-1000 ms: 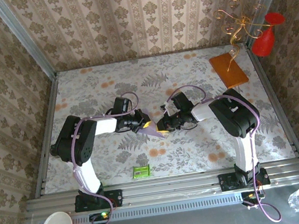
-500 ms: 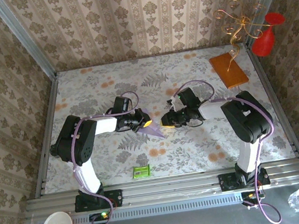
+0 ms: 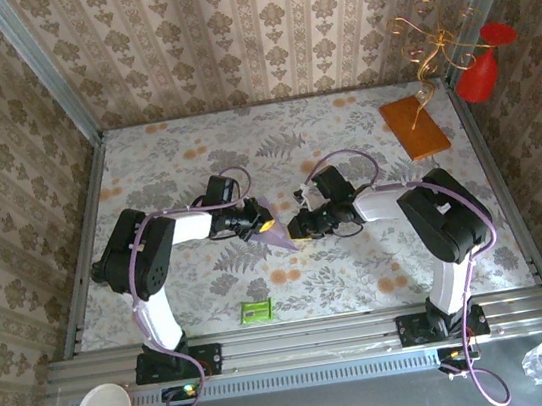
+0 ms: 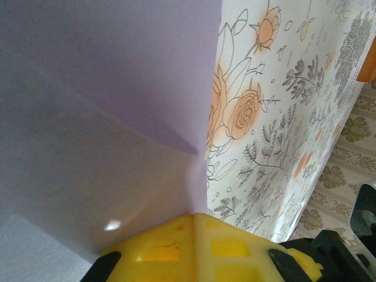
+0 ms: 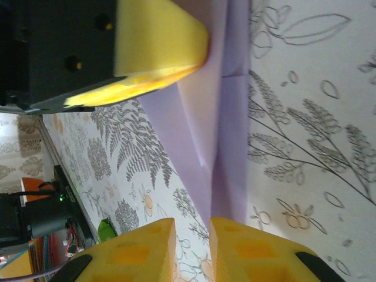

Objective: Fold a paper plane with a square sheet of paper (pick it up from the middle)
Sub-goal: Fourth fold the wing at the center of the table.

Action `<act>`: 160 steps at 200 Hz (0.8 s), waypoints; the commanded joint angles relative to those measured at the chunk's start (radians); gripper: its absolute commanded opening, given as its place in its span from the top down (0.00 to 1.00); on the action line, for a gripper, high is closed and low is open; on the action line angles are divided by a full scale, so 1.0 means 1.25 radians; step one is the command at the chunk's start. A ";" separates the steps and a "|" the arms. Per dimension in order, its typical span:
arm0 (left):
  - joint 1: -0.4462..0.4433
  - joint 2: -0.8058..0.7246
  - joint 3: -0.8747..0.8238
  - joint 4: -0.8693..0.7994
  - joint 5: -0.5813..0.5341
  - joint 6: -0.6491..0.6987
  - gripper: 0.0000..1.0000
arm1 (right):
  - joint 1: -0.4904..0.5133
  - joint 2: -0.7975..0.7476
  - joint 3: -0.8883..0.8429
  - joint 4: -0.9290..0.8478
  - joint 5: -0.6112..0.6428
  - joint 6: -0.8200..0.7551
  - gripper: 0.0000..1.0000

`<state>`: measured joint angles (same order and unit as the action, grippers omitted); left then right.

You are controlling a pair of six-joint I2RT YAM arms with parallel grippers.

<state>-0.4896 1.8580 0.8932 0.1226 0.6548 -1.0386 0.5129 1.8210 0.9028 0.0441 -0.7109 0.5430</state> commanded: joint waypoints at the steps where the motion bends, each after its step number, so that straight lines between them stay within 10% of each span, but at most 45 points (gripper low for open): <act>1: 0.005 0.003 0.013 -0.020 -0.003 0.025 0.91 | 0.012 -0.003 0.036 -0.011 -0.017 -0.027 0.77; 160: 0.006 0.011 0.029 -0.035 -0.024 0.024 0.91 | 0.029 0.047 0.073 -0.082 -0.004 -0.065 0.78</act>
<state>-0.4892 1.8584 0.9089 0.0967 0.6285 -1.0344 0.5438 1.8626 0.9680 -0.0143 -0.7113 0.4885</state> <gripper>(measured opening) 0.094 0.218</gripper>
